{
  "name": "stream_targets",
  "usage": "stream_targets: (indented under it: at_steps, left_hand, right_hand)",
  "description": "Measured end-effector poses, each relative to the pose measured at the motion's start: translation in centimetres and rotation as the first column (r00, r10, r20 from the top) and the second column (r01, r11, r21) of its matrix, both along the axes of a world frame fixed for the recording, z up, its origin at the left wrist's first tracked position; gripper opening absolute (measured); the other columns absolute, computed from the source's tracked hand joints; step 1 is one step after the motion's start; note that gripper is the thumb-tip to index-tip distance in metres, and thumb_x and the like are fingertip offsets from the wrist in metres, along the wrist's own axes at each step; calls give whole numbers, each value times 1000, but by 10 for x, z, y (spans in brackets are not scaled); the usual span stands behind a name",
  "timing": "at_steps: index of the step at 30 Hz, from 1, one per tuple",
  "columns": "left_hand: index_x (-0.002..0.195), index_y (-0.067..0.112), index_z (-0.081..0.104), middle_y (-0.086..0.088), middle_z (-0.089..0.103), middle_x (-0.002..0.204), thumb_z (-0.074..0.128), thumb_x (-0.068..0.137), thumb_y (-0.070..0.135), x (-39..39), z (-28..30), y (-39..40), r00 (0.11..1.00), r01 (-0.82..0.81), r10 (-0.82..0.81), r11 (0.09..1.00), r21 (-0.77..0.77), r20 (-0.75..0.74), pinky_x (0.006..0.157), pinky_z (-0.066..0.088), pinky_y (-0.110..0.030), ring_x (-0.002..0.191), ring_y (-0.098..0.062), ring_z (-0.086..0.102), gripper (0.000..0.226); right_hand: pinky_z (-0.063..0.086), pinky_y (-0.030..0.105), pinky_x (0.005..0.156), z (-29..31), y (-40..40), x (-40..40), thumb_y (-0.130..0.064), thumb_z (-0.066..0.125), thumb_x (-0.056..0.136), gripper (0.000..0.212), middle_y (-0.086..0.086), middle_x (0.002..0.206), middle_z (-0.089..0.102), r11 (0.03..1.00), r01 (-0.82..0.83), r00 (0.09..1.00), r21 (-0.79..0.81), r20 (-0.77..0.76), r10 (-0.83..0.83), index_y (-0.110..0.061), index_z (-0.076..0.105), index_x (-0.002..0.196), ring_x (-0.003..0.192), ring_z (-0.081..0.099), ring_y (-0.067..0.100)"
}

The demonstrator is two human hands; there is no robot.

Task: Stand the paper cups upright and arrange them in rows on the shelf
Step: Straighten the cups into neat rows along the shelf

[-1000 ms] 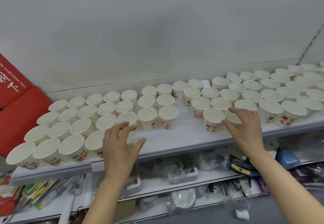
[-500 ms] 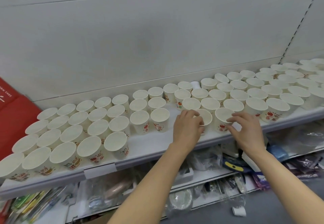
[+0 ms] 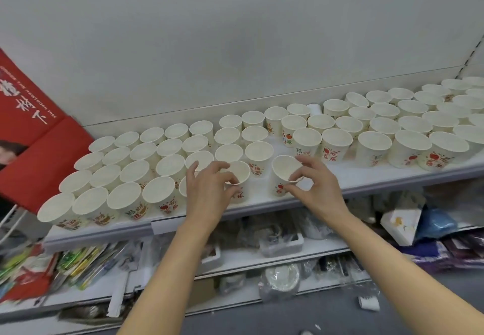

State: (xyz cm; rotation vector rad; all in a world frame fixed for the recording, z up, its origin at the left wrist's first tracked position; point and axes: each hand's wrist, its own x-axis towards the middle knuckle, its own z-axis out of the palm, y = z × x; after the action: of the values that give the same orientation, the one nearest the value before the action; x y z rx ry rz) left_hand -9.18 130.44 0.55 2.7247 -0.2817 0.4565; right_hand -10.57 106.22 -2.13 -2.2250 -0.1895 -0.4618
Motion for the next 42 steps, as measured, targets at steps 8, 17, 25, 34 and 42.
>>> stream_targets:
  at_steps: [8,17,25,34,42]
  left_hand:
    - [88,30,67,10,60,122,80,71,39,11,-2,8,999,9,-5,994,112,-33,116,9,-40,112,-10,56,23]
    - [83,33,67,15,62,118,72,80,41,18,10,14,992,81,-62,981,178,-112,115,8,-38,113,-5,54,10]
    - [107,33,57,15,56,122,65,76,62,23,28,2,995,98,-98,995,-7,-32,100,37,-38,111,-12,53,43]
    - [119,31,63,7,59,127,64,87,39,100,39,-70,972,207,-193,973,105,-132,90,43,-37,112,-21,56,34]
    - [117,27,63,3,61,123,69,82,26,173,37,-146,962,263,-241,942,210,-127,87,44,-36,111,-23,55,35]
  right_hand:
    - [41,23,94,-3,31,16,-24,84,67,60,-5,127,49,998,-58,991,-22,-121,55,-23,53,119,112,49,10]
    - [43,38,102,-6,46,23,-26,84,67,79,-2,136,51,1000,-22,980,-2,-196,21,-20,44,136,120,48,15]
    - [44,27,94,8,17,23,-46,72,78,68,-11,129,53,1000,7,996,21,-88,-5,-25,45,137,110,53,5]
    - [41,41,82,6,-62,80,-26,80,72,38,6,103,70,865,131,990,-485,112,-88,-13,69,107,96,55,34]
    - [25,34,78,-1,-79,95,-23,73,67,13,-12,74,65,835,25,937,-550,303,172,-24,71,79,84,47,16]
